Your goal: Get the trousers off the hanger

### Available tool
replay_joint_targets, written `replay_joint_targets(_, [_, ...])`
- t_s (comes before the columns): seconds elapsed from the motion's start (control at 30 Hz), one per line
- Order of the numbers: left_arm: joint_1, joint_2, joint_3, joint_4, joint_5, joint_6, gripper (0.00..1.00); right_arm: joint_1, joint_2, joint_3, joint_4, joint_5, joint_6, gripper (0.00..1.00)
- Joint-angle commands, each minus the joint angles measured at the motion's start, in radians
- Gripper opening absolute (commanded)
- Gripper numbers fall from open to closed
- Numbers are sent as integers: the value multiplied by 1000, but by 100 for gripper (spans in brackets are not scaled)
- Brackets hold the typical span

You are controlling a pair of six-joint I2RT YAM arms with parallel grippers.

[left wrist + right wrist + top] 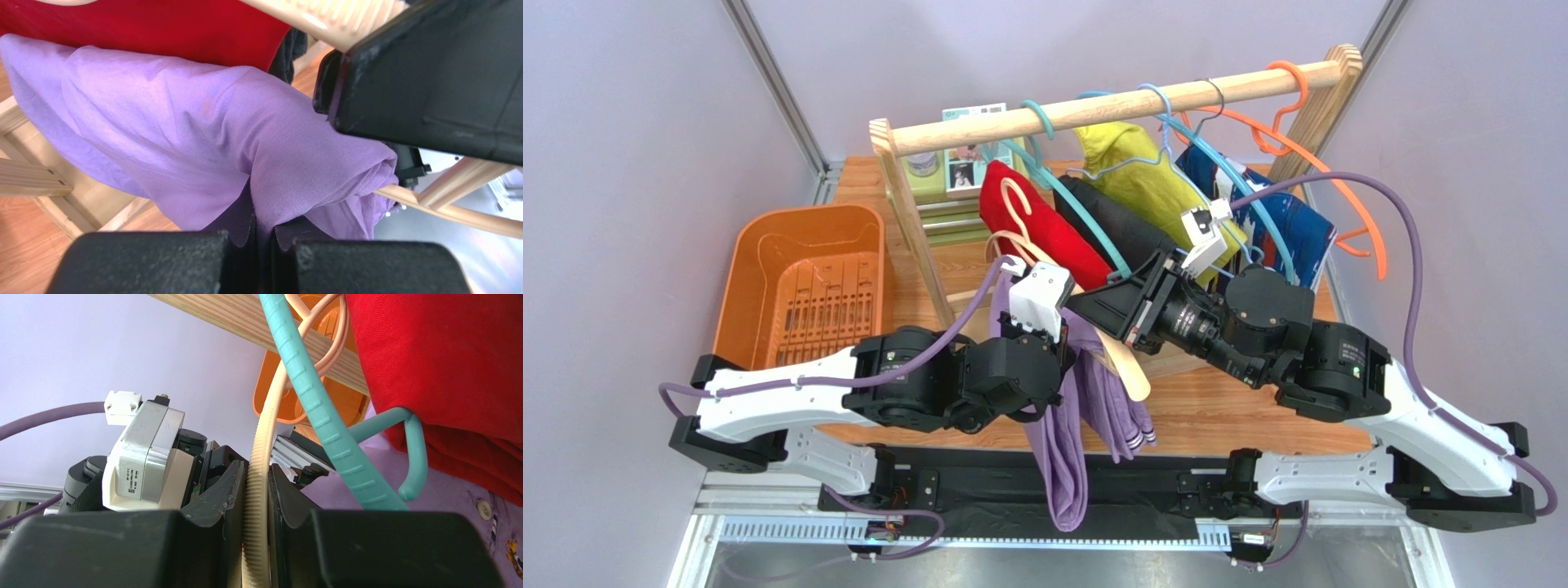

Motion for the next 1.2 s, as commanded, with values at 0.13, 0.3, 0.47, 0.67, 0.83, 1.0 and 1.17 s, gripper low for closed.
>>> replay_joint_targets(0.13, [5,-116,-9,127,112,89,0,0,-55,-7,88,6,-86,0])
replay_joint_targets(0.3, [5,-182,-38,133,107,71,0,0,-55,-27,78,-33,-130,0])
replay_joint_targets(0.47, [5,-220,-39,147,152,89,0,0,-55,-50,65,-56,-153,0])
replay_joint_targets(0.67, [5,-288,-50,181,209,141,0,0,-56,-73,58,-79,-169,0])
replay_joint_targets(0.83, [5,-349,-46,204,261,178,0,0,-62,-75,44,-82,-189,0])
replay_joint_targets(1.0, [5,-407,-32,193,229,174,0,-2,-84,-99,39,-109,-192,0])
replay_joint_targets(1.17, [5,-463,-4,175,170,143,0,0,-121,-147,30,-141,-207,0])
